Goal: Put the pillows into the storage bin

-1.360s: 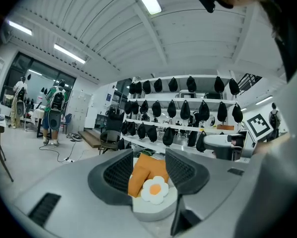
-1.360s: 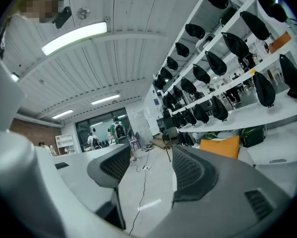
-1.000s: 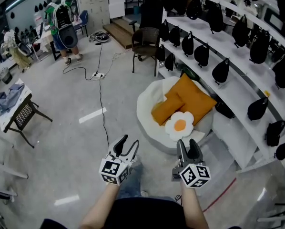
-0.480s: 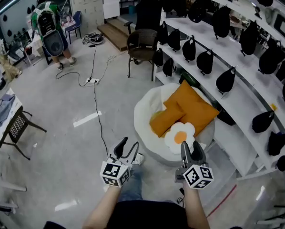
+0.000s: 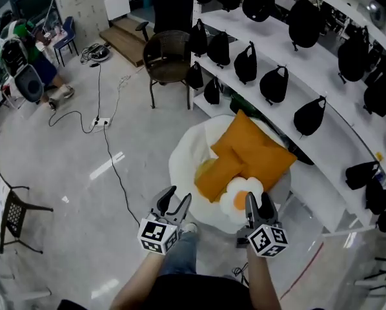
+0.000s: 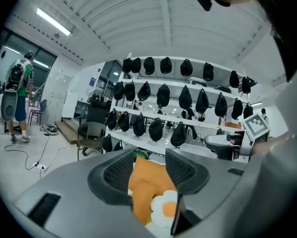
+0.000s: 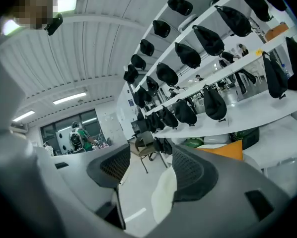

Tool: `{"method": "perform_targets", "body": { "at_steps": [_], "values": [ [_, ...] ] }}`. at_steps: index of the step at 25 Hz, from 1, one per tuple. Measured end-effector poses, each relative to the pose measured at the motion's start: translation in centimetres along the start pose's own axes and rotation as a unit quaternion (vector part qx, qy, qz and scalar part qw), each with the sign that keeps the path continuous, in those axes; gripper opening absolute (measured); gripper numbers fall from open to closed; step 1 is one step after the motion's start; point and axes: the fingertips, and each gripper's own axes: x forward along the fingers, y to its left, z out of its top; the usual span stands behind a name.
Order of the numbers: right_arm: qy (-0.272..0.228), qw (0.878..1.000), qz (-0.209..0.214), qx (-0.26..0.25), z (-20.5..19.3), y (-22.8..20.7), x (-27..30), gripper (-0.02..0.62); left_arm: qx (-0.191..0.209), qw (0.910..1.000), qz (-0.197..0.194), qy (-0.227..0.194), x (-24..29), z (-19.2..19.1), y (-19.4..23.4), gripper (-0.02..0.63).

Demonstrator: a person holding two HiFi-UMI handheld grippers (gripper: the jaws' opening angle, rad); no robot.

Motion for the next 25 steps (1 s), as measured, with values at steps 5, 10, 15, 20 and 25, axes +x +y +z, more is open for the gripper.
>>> {"method": "perform_targets", "body": {
  "at_steps": [5,10,15,20,25],
  "values": [
    [-0.015,0.999,-0.038,0.016,2.6,-1.7,6.3,0.247,0.019,0.9983,-0.054,0.013,9.2,3.0,2.7,0.196],
    [-0.031,0.996,-0.082,0.021,4.3,-4.7,8.8,0.247,0.034,0.9941,-0.1,0.026,16.1,3.9,3.3,0.196],
    [-0.035,0.992,-0.116,0.04,4.9,-7.5,9.1,0.247,0.049,0.9899,-0.123,0.049,19.8,3.5,2.8,0.196],
    [-0.028,0.991,-0.118,0.049,5.6,-9.4,10.6,0.247,0.049,0.9877,-0.13,0.072,22.1,2.6,1.8,0.196],
    [-0.005,0.993,-0.105,0.05,4.7,-11.1,13.5,0.247,0.045,0.9859,-0.131,0.094,25.2,1.0,1.6,0.196]
  ]
}}
